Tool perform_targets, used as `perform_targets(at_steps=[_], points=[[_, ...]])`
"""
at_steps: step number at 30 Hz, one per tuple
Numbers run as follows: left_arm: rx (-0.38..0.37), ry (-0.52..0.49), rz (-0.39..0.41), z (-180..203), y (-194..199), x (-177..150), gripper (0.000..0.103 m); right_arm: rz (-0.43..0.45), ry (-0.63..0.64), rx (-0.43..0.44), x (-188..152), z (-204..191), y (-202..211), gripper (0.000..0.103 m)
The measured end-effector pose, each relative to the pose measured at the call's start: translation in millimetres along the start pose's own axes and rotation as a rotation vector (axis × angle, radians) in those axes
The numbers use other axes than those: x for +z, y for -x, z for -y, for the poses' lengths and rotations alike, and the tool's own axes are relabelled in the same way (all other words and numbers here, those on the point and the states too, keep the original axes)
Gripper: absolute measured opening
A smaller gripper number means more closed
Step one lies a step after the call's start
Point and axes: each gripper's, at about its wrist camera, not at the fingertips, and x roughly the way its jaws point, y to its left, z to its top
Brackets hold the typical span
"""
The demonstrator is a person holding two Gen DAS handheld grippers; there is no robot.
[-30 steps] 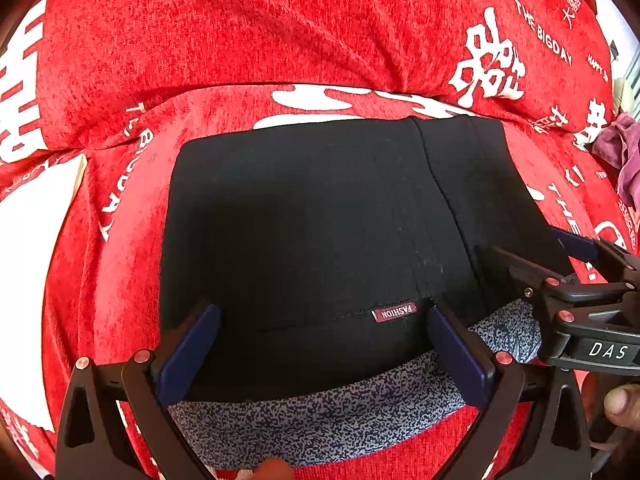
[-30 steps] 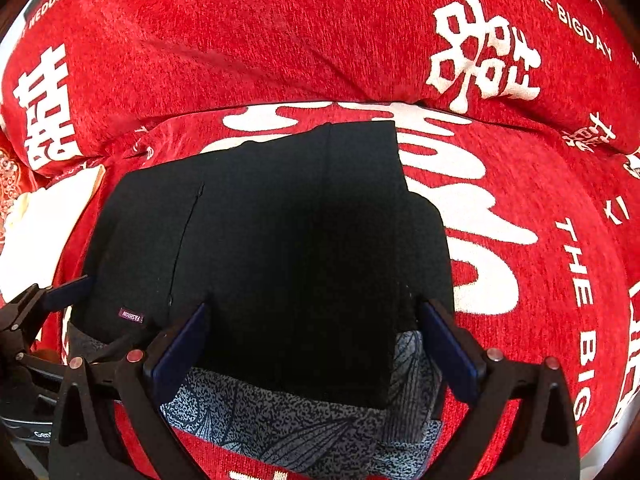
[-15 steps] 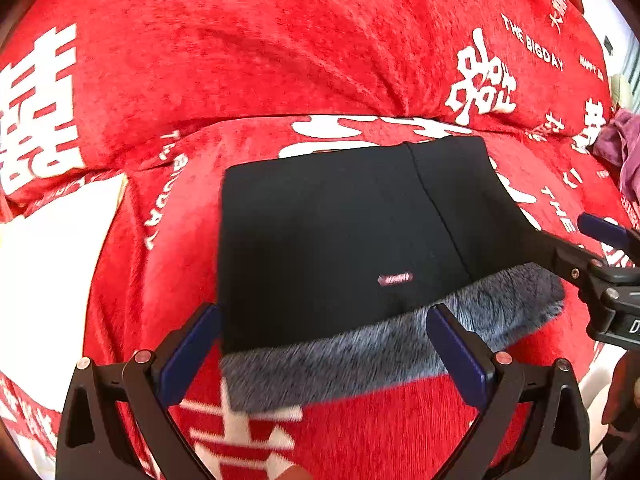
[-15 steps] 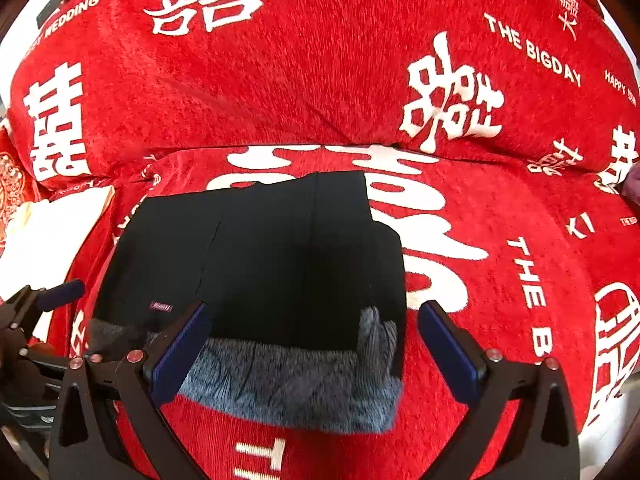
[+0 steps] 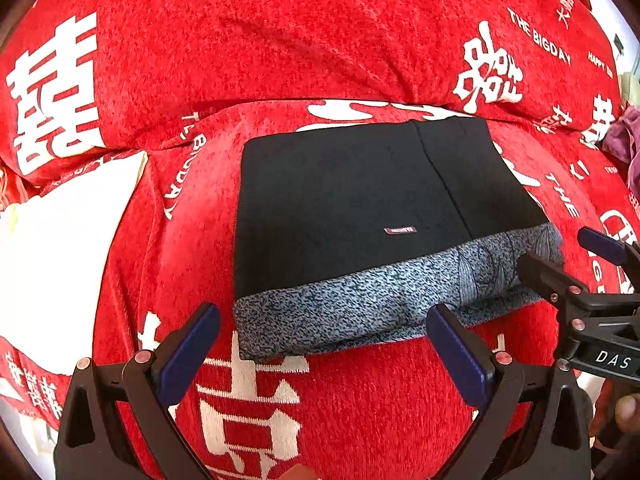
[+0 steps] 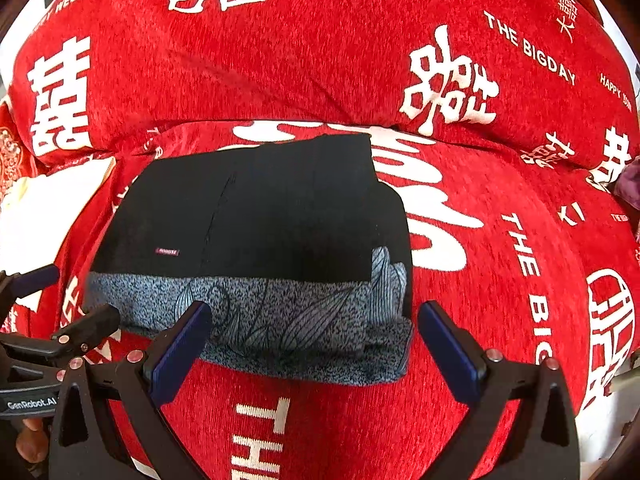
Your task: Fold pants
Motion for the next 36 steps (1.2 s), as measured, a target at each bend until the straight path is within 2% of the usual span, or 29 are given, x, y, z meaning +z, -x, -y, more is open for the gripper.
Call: perform_targets(at_steps=[36], points=[[-0.004, -0.017, -0.021, 1.7, -2.6, -3.3, 0.103, -0.022, 0.016, -0.019, -10.2, -5.4, -1.4, 0.103]])
